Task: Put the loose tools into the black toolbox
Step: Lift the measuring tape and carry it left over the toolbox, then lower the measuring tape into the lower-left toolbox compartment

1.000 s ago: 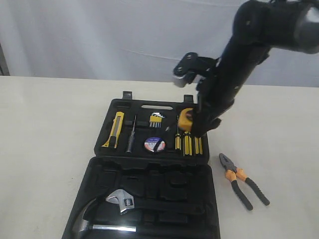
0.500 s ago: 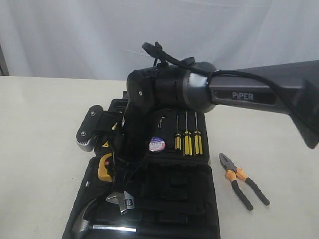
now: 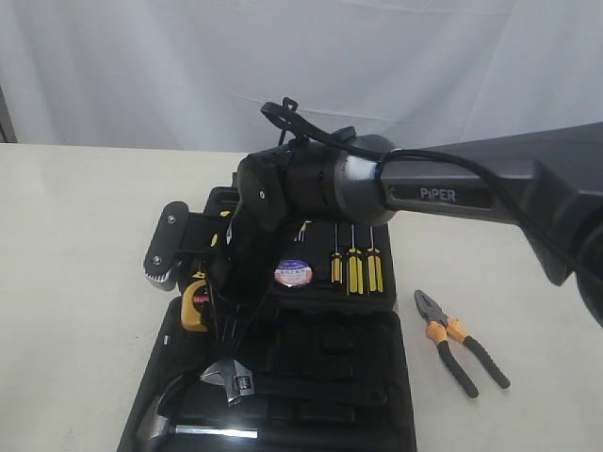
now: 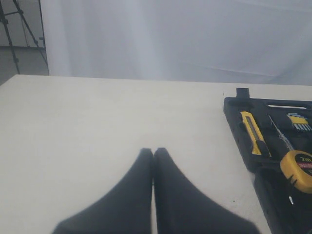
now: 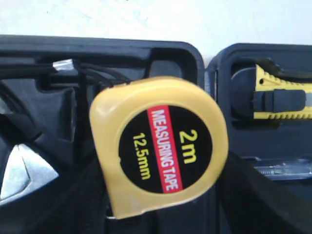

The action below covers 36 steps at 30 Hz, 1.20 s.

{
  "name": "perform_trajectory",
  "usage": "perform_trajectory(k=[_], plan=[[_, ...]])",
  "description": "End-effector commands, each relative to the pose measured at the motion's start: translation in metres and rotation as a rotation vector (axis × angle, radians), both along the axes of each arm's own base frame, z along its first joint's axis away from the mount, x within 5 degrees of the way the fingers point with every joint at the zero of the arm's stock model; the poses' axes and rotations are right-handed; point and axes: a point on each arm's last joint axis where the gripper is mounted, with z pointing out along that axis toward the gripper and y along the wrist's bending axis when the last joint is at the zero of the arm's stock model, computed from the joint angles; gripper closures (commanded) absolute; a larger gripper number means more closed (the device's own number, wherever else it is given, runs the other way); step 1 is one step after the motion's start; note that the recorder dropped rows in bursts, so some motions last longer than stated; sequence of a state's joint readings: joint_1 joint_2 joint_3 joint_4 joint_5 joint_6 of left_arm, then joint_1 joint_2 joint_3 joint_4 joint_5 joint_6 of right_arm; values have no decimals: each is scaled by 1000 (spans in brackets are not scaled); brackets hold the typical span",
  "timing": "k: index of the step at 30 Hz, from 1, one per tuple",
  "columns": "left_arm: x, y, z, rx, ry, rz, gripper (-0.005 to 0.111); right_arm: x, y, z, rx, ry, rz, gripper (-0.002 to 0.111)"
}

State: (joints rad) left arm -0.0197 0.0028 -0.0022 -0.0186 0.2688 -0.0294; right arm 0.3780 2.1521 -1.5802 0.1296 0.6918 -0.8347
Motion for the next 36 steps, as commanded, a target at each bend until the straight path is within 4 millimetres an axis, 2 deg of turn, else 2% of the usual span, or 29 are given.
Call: perform_trajectory(k=[1,9,14,19,21,25,27,33,36], plan=[[0,0,-1,-5,-1,-2,107,-1,3,2,-4,-16,28,81],[0,0,-1,-5,-1,-2,107,-6,17,-4,-7,-4,56,81],[0,0,-1,-5,-1,-2,107,-4,16,-12,-4,3,29,81],[0,0,-1,-5,-1,-2,107,-2,17,-12,5,-15,19,80],[0,0,-1,-5,-1,-2,107,-2,17,-12,10,-15,9,75],[0,0,-1,-5,-1,-2,107,-4,16,-13,2,6,11,55],[0,0,-1,-5,-1,-2,107,-5,16,-14,-3,20,13,49],[0,0,-1,-5,-1,-2,107,-9,19,-15,-11,50,24,48],[0,0,-1,-5,-1,-2,107,-10,19,-15,-13,58,23,43]])
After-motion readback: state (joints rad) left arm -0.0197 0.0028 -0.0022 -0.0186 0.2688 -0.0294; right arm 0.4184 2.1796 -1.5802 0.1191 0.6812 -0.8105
